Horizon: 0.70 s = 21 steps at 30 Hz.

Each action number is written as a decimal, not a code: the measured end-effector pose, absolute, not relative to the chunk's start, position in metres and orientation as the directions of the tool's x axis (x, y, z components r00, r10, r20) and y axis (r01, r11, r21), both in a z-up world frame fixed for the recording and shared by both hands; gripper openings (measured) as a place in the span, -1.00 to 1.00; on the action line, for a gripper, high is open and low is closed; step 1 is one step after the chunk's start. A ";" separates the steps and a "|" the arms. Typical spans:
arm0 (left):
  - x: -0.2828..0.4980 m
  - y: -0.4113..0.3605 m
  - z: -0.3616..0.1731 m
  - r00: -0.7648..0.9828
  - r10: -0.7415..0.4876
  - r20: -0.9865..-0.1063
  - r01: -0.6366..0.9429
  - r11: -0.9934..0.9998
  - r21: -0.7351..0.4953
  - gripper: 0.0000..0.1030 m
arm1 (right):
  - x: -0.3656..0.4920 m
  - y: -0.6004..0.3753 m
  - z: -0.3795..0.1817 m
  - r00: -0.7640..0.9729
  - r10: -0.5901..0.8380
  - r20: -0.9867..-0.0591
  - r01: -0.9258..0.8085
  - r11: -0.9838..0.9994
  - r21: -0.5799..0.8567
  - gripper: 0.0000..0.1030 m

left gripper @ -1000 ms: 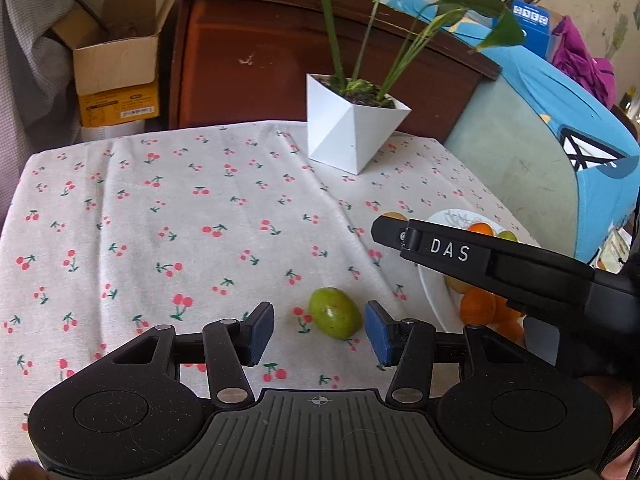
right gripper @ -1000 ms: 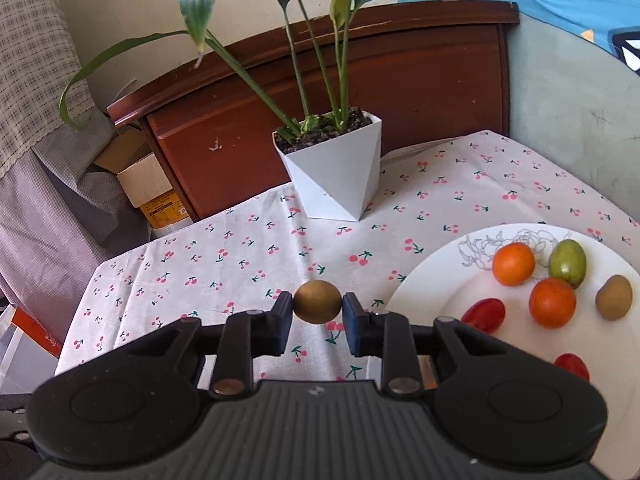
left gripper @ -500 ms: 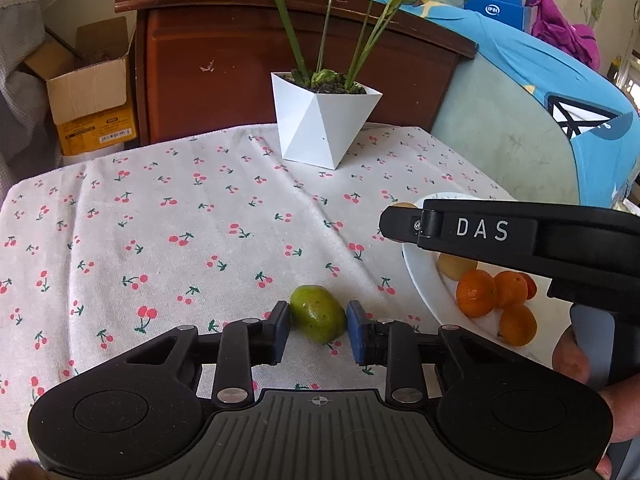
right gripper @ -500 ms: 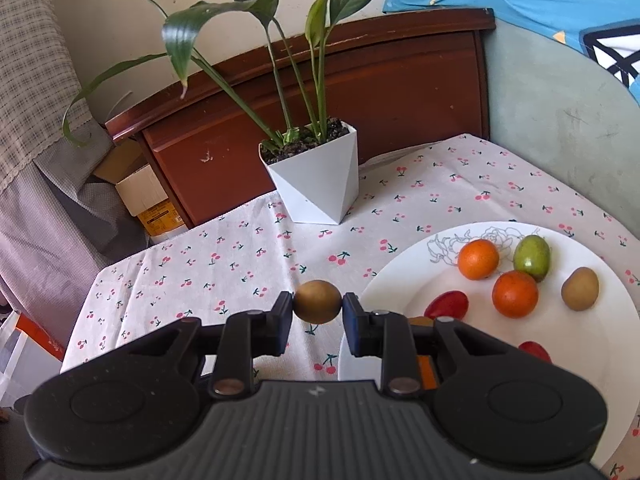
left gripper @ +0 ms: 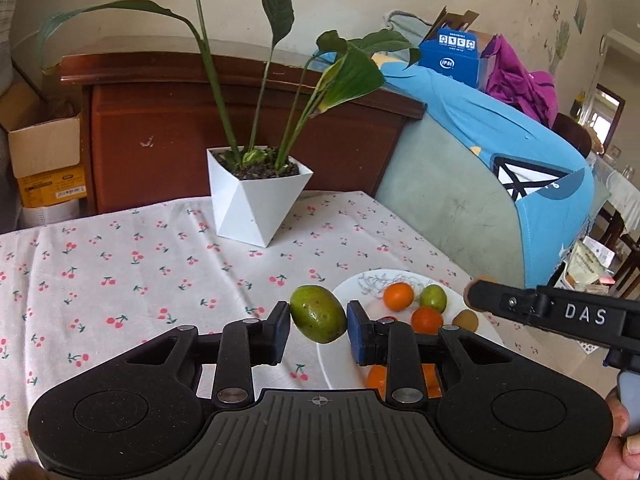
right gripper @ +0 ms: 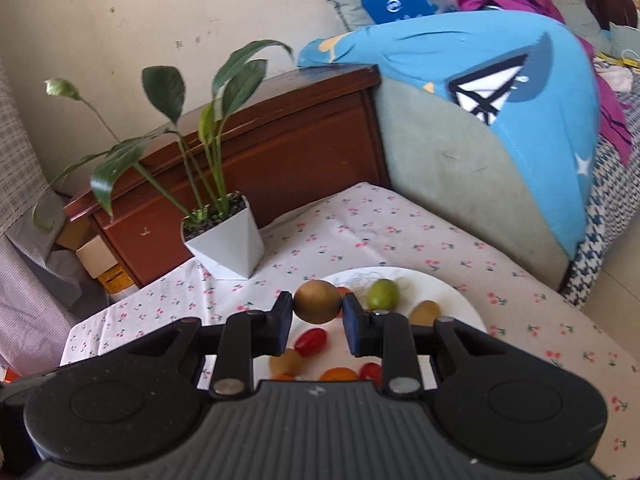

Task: Organize fruits
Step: 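Carry the kiwi and lime onto the white plate and open both grippers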

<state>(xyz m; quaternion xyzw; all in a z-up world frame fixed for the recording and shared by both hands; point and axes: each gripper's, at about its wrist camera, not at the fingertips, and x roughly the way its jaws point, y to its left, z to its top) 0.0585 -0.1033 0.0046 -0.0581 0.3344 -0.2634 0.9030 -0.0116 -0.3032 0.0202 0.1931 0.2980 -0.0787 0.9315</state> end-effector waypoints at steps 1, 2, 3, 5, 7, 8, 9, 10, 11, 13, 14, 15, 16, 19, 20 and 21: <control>0.059 -0.107 0.004 0.634 -0.520 -0.573 0.439 0.851 -0.288 -0.46 | -0.015 -0.309 0.018 0.804 -0.041 -0.593 0.279 0.907 0.316 -0.48; 0.060 -0.110 0.003 0.630 -0.524 -0.573 0.440 0.849 -0.292 -0.45 | -0.018 -0.314 0.015 0.797 -0.053 -0.602 0.299 0.900 0.318 -0.48; 0.060 -0.113 0.002 0.627 -0.528 -0.573 0.443 0.847 -0.295 -0.45 | -0.019 -0.317 0.012 0.789 -0.061 -0.611 0.316 0.894 0.319 -0.48; 0.060 -0.120 -0.001 0.610 -0.544 -0.576 0.458 0.835 -0.304 -0.45 | -0.022 -0.324 0.005 0.773 -0.065 -0.631 0.343 0.879 0.330 -0.48; 0.060 -0.128 -0.003 0.596 -0.558 -0.577 0.474 0.825 -0.308 -0.45 | -0.023 -0.328 0.000 0.760 -0.068 -0.646 0.363 0.869 0.336 -0.48; 0.060 -0.132 -0.004 0.593 -0.560 -0.578 0.481 0.822 -0.304 -0.45 | -0.024 -0.330 -0.002 0.753 -0.069 -0.654 0.373 0.864 0.338 -0.48; 0.061 -0.135 -0.005 0.589 -0.563 -0.579 0.488 0.819 -0.301 -0.45 | -0.025 -0.331 -0.004 0.747 -0.067 -0.661 0.381 0.859 0.343 -0.48; 0.061 -0.139 -0.006 0.584 -0.568 -0.580 0.494 0.816 -0.300 -0.45 | -0.026 -0.332 -0.005 0.743 -0.062 -0.666 0.385 0.855 0.349 -0.48; 0.061 -0.143 -0.007 0.577 -0.573 -0.582 0.502 0.811 -0.301 -0.45 | -0.027 -0.333 -0.007 0.738 -0.056 -0.672 0.388 0.850 0.355 -0.48; 0.062 -0.150 -0.010 0.565 -0.580 -0.586 0.510 0.804 -0.304 -0.45 | -0.029 -0.332 -0.009 0.726 -0.051 -0.686 0.395 0.847 0.355 -0.48; 0.063 -0.153 -0.011 0.560 -0.586 -0.586 0.518 0.799 -0.305 -0.45 | -0.031 -0.332 -0.010 0.720 -0.053 -0.692 0.399 0.847 0.351 -0.48; 0.063 -0.156 -0.012 0.557 -0.589 -0.585 0.525 0.796 -0.302 -0.45 | -0.032 -0.331 -0.012 0.714 -0.052 -0.698 0.403 0.846 0.350 -0.47; 0.063 -0.159 -0.013 0.556 -0.590 -0.586 0.530 0.794 -0.296 -0.45 | -0.033 -0.331 -0.014 0.711 -0.048 -0.702 0.405 0.843 0.353 -0.46; 0.063 -0.167 -0.015 0.559 -0.581 -0.592 0.530 0.799 -0.283 -0.42 | -0.035 -0.329 -0.016 0.701 -0.033 -0.713 0.411 0.835 0.366 -0.38; 0.063 -0.168 -0.014 0.554 -0.583 -0.595 0.535 0.796 -0.283 -0.41 | -0.036 -0.328 -0.015 0.700 -0.030 -0.713 0.411 0.834 0.368 -0.37; 0.062 -0.169 -0.013 0.551 -0.584 -0.596 0.538 0.795 -0.281 -0.36 | -0.037 -0.328 -0.014 0.703 -0.037 -0.710 0.414 0.833 0.367 -0.37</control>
